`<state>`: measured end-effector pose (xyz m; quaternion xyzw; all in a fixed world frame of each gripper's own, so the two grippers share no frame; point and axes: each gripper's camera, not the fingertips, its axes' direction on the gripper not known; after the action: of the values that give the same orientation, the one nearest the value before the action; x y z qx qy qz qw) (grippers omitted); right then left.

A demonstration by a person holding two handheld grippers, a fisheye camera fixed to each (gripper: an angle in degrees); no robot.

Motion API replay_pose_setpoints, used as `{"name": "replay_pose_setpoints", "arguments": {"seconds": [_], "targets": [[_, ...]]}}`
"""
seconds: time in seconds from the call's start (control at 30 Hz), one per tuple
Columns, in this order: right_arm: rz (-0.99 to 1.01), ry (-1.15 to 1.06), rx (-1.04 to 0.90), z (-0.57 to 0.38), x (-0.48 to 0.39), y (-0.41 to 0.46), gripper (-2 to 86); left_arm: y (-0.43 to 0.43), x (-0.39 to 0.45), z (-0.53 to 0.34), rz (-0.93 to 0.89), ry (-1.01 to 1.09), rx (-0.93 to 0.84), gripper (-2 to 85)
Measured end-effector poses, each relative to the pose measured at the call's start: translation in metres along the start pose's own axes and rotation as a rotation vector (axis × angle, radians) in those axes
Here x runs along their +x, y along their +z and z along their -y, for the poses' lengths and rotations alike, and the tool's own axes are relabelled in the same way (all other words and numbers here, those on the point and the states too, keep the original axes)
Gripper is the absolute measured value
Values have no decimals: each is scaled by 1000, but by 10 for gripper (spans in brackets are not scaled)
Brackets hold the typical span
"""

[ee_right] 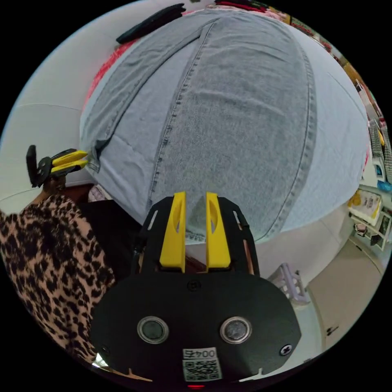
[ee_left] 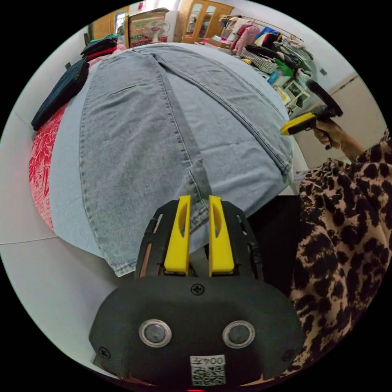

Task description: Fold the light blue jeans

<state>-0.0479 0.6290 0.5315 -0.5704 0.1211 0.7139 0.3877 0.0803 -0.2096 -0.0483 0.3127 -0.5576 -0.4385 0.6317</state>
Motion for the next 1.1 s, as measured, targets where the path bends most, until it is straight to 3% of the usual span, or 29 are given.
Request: {"name": "replay_pose_setpoints", "arguments": {"seconds": [0.4, 0.57, 0.9, 1.1], "targets": [[-241, -11, -389, 115, -64, 11, 41, 52, 22, -20, 111, 173, 0, 116], [-241, 22, -398, 135, -77, 6, 42, 62, 21, -30, 130, 168, 21, 94], [-234, -26, -421, 165, -100, -8, 39, 55, -7, -57, -163, 174, 67, 32], [-227, -16, -436, 177, -109, -16, 41, 87, -8, -75, -155, 169, 42, 29]]}}
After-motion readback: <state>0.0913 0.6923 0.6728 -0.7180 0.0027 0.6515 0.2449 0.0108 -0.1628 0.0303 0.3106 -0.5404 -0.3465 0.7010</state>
